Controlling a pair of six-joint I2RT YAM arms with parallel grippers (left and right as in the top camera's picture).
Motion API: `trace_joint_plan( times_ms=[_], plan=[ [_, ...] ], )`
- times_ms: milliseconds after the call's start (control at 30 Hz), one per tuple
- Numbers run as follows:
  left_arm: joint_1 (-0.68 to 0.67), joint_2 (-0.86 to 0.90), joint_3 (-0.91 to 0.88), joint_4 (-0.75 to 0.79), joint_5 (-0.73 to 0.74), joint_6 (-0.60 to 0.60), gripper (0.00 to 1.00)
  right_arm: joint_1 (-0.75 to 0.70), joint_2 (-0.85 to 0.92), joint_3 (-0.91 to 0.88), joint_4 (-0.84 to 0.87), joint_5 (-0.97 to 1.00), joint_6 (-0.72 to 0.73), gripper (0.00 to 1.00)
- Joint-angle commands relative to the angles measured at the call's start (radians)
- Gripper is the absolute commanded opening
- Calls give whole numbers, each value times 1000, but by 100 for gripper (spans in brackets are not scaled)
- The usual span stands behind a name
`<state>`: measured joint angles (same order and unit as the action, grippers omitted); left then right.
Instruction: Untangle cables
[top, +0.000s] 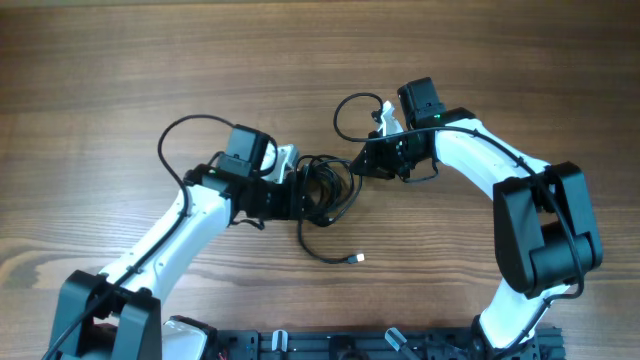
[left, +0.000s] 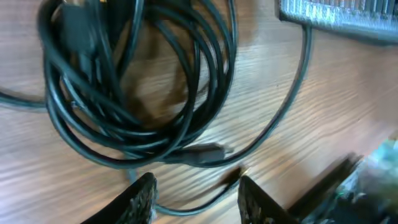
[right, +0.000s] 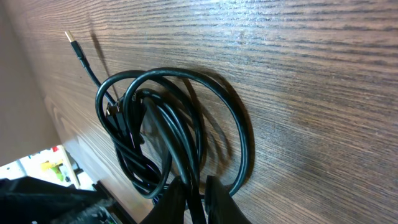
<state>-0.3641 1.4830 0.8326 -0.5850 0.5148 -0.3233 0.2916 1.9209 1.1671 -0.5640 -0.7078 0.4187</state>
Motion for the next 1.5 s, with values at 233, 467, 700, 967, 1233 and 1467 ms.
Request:
trace_joint_plan(
  times_ms=[233, 467, 700, 967, 1233, 1467],
  plan=[
    [-170, 42, -14, 30, -169, -606, 42, -4, 20, -2, -17, 51, 4, 18],
    [-204, 43, -15, 29, -177, -624, 39, -4, 20, -2, -32, 126, 74, 20],
    [-274, 69, -16, 33, -264, -734, 38, -4, 20, -2, -33, 143, 88, 20],
    [-281, 151, -16, 127, -367, -793, 40, -3, 20, -2, -32, 143, 79, 20],
    [-281, 184, -16, 194, -371, -793, 36, -3, 20, -2, -32, 144, 78, 21],
    [-281, 188, -16, 193, -373, -792, 21, -3, 20, -2, -32, 151, 75, 21]
  ],
)
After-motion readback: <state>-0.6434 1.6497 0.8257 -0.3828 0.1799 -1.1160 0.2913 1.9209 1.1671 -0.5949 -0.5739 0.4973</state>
